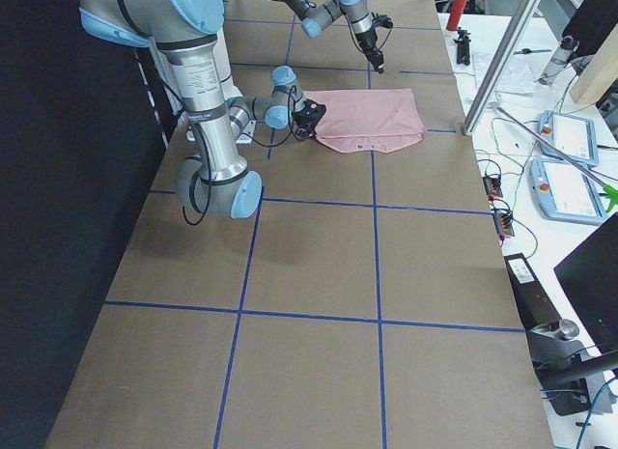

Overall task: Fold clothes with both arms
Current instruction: 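Lower both grippers to the folded shirt edge nearest the robot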

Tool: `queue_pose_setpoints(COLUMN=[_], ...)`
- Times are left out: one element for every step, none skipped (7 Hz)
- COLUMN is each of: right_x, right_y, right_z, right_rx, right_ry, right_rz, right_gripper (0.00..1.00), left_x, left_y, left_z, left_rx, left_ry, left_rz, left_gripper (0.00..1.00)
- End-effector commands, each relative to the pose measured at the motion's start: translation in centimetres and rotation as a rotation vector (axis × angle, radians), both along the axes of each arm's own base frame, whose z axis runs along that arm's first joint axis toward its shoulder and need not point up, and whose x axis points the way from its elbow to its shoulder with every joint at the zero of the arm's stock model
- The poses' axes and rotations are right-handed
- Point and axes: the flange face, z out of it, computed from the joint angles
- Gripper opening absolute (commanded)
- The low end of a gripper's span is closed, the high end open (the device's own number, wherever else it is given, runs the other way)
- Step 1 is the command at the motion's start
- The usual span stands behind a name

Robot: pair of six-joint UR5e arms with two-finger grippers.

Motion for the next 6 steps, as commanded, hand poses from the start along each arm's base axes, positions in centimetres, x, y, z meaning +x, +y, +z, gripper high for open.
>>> queue_pose_setpoints(right_x=[2.5,3.5,4.3,4.1,4.2,4.3], right_y=[1.6,4.3,7.0,7.8,7.8,7.9], right_z=[-0.7,-0.9,-0.9,-1.4,-1.4,-0.9], right_rx=[0.007,0.009,-0.006,-0.014,-0.014,-0.016], right_ry=[-0.035,-0.057,-0.046,-0.025,-0.026,-0.019], right_rz=[-0.012,-0.048,-0.075,-0.086,-0.086,-0.086], right_gripper=[0.00,0.00,0.00,0.00,0.00,0.00], left_x=[0.7,0.5,2.0,3.2,4.1,3.7], left_y=[3.3,6.8,12.3,18.4,21.7,22.7], left_z=[1.2,1.1,3.2,6.4,6.4,5.3], left_rx=[0.000,-0.040,-0.098,-0.145,-0.194,-0.209], left_ry=[0.003,0.059,0.052,0.027,0.051,0.044], left_rz=[0.042,0.044,0.093,0.143,0.164,0.174], left_gripper=[0.45,0.45,0.45,0.45,0.47,0.47])
